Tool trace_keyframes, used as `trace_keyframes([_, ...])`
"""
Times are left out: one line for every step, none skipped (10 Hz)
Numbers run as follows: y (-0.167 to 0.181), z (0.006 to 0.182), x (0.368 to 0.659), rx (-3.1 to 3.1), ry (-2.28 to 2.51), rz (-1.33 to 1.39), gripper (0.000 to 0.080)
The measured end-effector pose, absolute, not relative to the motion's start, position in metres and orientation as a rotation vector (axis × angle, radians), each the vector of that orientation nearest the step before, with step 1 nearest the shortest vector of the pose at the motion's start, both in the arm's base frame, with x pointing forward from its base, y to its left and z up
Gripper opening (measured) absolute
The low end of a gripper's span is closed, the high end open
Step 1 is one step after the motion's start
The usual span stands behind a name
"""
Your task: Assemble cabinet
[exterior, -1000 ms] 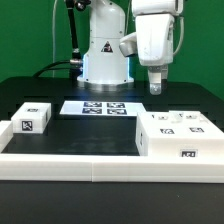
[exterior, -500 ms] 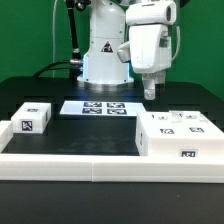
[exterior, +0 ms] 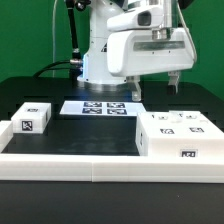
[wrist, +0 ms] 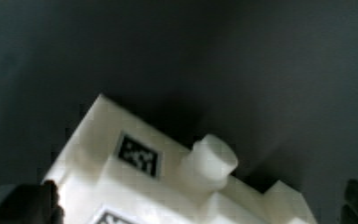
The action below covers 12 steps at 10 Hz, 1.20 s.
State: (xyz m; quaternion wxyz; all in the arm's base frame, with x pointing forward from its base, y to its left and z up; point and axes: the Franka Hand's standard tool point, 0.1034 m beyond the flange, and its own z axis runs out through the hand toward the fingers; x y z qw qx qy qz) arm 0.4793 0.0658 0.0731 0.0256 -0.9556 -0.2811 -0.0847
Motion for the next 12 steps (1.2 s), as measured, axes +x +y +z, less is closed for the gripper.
trace_keyframes([0.068,0.072,0.477,-2.994,-0.629,-0.268,0.0797])
trace_keyframes([0.072,0.071,0.475,-3.01,-0.471,-0.259,0.0797])
trace_keyframes([0.072,0.071,0.476,-3.015,-0.348,-0.255,0.0797])
trace_keyframes([0.072,0.071,0.476,-3.017,-0.273,-0.25,0.0797])
trace_keyframes([0.073,0.071,0.475,-3.015,-0.127,-0.241,0.0797])
trace_keyframes([0.077,0.07,0.474,-3.007,0.021,-0.227,0.0797])
trace_keyframes([0.087,0.067,0.471,-2.999,0.145,-0.206,0.0797])
trace_keyframes([0.093,0.061,0.467,-3.019,0.071,-0.193,0.0797])
trace_keyframes([0.091,0.052,0.465,-3.031,0.076,-0.183,0.0797])
trace_keyframes([0.095,0.044,0.463,-3.042,0.064,-0.187,0.0797])
trace_keyframes([0.103,0.038,0.46,-3.053,0.035,-0.206,0.0797])
trace_keyframes([0.104,0.033,0.458,-3.069,0.0,-0.208,0.0797])
